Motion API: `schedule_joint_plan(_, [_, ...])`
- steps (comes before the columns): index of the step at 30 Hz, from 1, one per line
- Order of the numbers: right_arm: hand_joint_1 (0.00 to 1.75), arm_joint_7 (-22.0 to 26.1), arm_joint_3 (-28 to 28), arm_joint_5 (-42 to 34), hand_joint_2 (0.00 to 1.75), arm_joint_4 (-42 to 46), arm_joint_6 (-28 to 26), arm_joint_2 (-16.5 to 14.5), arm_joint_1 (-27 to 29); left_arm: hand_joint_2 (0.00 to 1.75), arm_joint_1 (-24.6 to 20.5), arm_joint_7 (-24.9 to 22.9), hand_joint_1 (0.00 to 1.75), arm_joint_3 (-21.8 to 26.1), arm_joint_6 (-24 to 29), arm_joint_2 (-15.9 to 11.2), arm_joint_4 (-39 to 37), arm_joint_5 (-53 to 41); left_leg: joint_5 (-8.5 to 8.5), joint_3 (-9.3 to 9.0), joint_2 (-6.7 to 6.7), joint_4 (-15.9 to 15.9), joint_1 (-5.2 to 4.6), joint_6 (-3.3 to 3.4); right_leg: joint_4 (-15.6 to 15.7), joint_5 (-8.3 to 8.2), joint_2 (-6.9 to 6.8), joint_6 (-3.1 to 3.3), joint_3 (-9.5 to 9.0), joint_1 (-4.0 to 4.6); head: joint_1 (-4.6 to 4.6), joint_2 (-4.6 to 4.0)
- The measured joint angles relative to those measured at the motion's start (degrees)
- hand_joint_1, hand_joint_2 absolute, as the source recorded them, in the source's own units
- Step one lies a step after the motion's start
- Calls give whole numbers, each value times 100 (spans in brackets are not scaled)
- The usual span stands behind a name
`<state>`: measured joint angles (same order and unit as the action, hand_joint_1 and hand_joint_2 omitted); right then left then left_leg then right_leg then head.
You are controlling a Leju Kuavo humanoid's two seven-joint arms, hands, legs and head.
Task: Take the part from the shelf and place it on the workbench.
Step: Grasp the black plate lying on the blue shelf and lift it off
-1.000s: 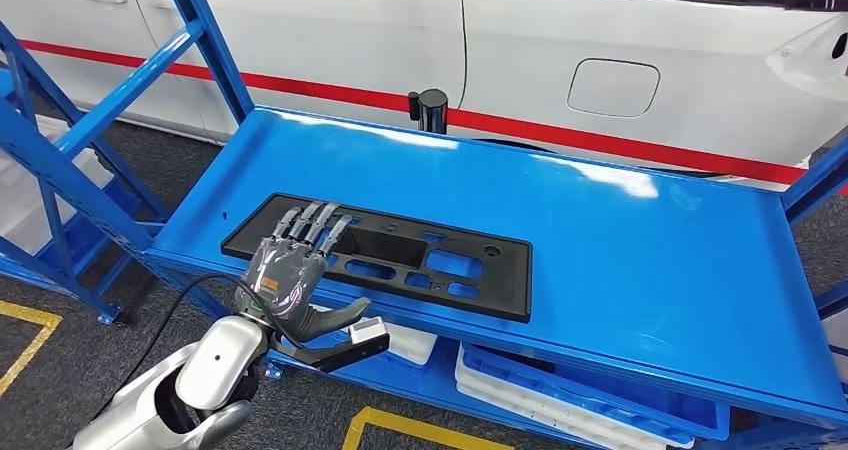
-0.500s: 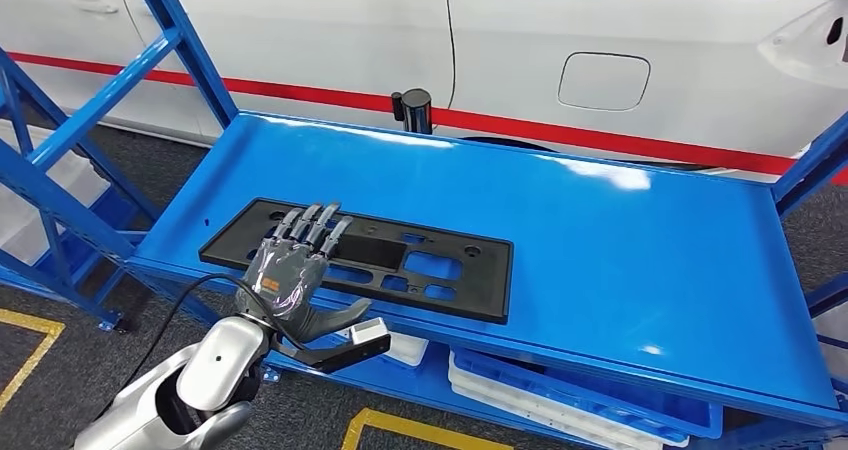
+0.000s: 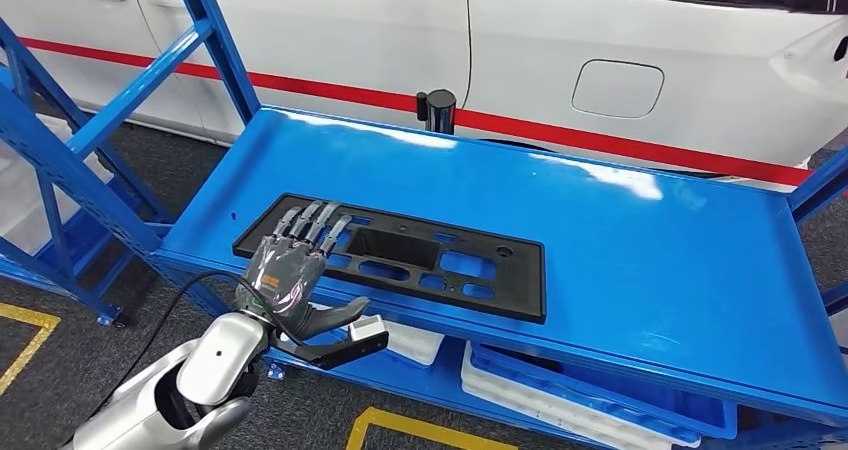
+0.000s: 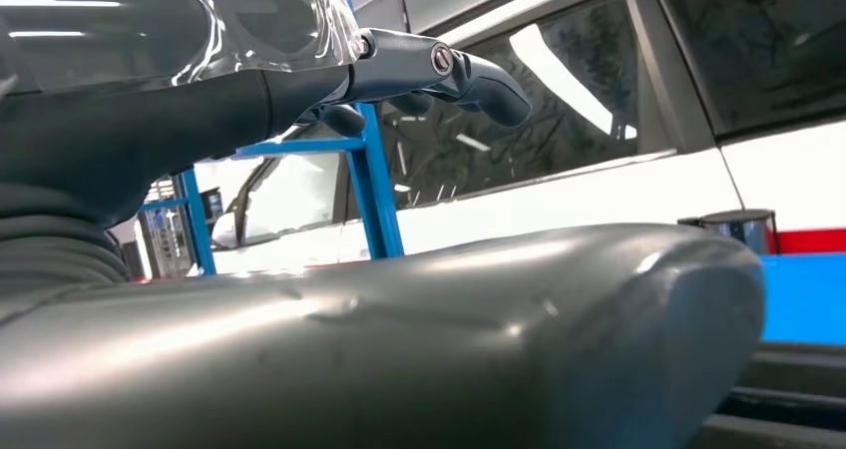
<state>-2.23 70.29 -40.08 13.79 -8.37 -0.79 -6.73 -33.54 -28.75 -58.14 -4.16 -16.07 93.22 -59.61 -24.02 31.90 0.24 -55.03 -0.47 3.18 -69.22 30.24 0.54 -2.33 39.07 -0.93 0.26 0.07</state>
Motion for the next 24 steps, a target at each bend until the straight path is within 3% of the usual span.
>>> schedule_joint_plan(2, [0,0,0,3,0,0,8,4,-8,0,-10,-1,0,1,-15,-1,-16,36,-21,-16,-7,-15,-21,-13,819,-350,-3,48,-402,20,0,0])
schedule_joint_plan(3, [0,0,0,5,0,0,13,6,-12,0,-16,-1,0,4,-23,-3,-24,54,-30,-13,-9,-23,-32,-27,1105,-439,-4,66,-538,28,-2,0])
schedule_joint_plan(6, [0,-1,0,14,0,0,26,6,-7,0,-27,-5,0,20,-42,-8,-46,115,-42,5,-10,-32,-45,-78,1278,-464,-1,104,-601,36,-5,0])
schedule_joint_plan(8, [0,1,0,17,0,0,32,5,-5,0,-39,-7,0,31,-45,-20,-56,158,-159,77,-15,-192,-26,-144,1297,-481,-2,141,-610,9,-12,0])
schedule_joint_plan(9, [0,1,0,22,0,0,32,3,-10,0,-46,-7,0,35,-45,-28,-62,183,-301,188,-18,-441,-6,-190,1306,-488,-4,157,-615,-11,-17,0])
schedule_joint_plan(12, [0,2,0,34,0,0,36,-3,-12,0,-37,-8,0,40,-45,-48,-100,253,-770,734,-20,-1585,78,-312,1304,-487,-3,166,-615,-25,-28,0])
schedule_joint_plan(13, [0,2,0,34,0,0,37,-4,-7,0,-27,-8,0,40,-45,-56,-117,260,-784,833,-20,-1761,103,-334,1303,-485,-2,164,-616,-30,-28,-1])
schedule_joint_plan(14, [0,2,0,34,0,0,37,-4,-5,0,-22,-8,0,40,-45,-63,-132,262,-689,823,-19,-1703,123,-350,1303,-482,0,160,-621,-39,-28,-1])
schedule_joint_plan(16, [0,2,0,35,0,0,37,-4,-6,0,-25,-8,0,44,-45,-72,-156,266,-285,506,-19,-983,152,-373,1303,-468,7,135,-643,-62,-28,-1])
schedule_joint_plan(18, [0,3,0,37,0,0,37,-5,-13,87,-41,-11,0,48,-45,-75,-178,284,-18,168,-31,-250,139,-357,1299,-451,13,80,-651,-58,-28,-1])
schedule_joint_plan(20, [0,4,0,38,0,0,37,-5,-16,175,-48,-20,0,50,-45,-81,-209,321,2,86,-48,-49,101,-289,1315,-458,16,14,-645,-43,-25,-1])
schedule_joint_plan(22, [0,4,0,39,0,0,36,-5,-14,175,-46,-30,0,55,-44,-94,-243,357,28,92,-52,-34,97,-196,1331,-455,14,-49,-648,-58,-20,0])
schedule_joint_plan(24, [0,6,0,40,0,0,35,-5,-14,175,-53,-43,0,68,-36,-103,-273,392,55,77,-49,-4,108,-115,1077,-276,0,-82,-545,-63,-14,0])
